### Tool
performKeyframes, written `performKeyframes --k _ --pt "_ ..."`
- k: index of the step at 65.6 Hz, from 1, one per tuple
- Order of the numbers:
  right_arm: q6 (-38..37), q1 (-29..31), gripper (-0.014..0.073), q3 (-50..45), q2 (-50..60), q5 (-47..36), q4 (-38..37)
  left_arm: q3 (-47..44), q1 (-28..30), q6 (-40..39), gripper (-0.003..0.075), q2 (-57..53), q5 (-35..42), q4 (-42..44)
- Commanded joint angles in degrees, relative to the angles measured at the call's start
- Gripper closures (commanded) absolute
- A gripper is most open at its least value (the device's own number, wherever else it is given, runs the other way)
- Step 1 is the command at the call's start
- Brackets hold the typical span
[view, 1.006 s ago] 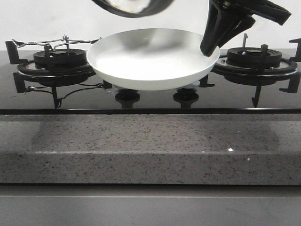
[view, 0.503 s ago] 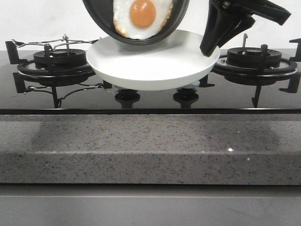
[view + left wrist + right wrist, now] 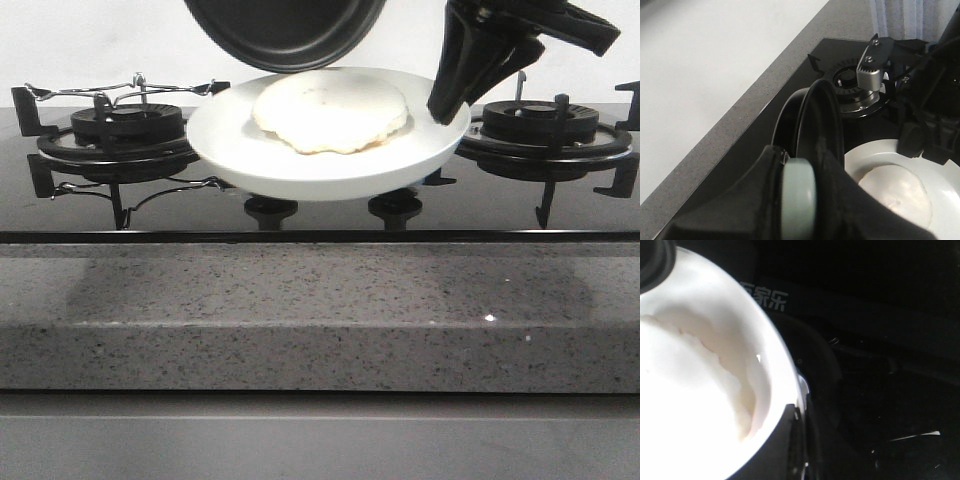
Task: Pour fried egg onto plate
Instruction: 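Tip the pan over the plate with the left gripper, sliding the egg out, then lower the empty pan back onto its burner with the left gripper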
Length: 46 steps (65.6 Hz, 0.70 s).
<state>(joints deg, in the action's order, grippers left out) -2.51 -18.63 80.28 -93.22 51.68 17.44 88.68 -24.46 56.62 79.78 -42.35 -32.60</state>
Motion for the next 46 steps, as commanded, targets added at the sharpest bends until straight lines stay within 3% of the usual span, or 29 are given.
performKeyframes --k 1,14,26,46 --pt "0.38 -0.13 0.0690 1.52 2.53 -2.59 1.11 2.20 -0.10 -0.02 0.0740 -2.22 5.80 -2.16" --pt "0.38 -0.13 0.0690 1.52 2.53 -2.59 1.11 2.20 5.42 -6.65 0.0740 -2.32 9.14 -2.75" --pt "0.38 -0.13 0.0690 1.52 2.53 -2.59 1.11 2.20 17.33 -18.34 0.0740 -1.13 6.99 -6.05" --pt "0.38 -0.13 0.0690 1.52 2.53 -2.59 1.11 2.20 40.10 -20.03 0.0740 8.94 -11.76 -37.10"
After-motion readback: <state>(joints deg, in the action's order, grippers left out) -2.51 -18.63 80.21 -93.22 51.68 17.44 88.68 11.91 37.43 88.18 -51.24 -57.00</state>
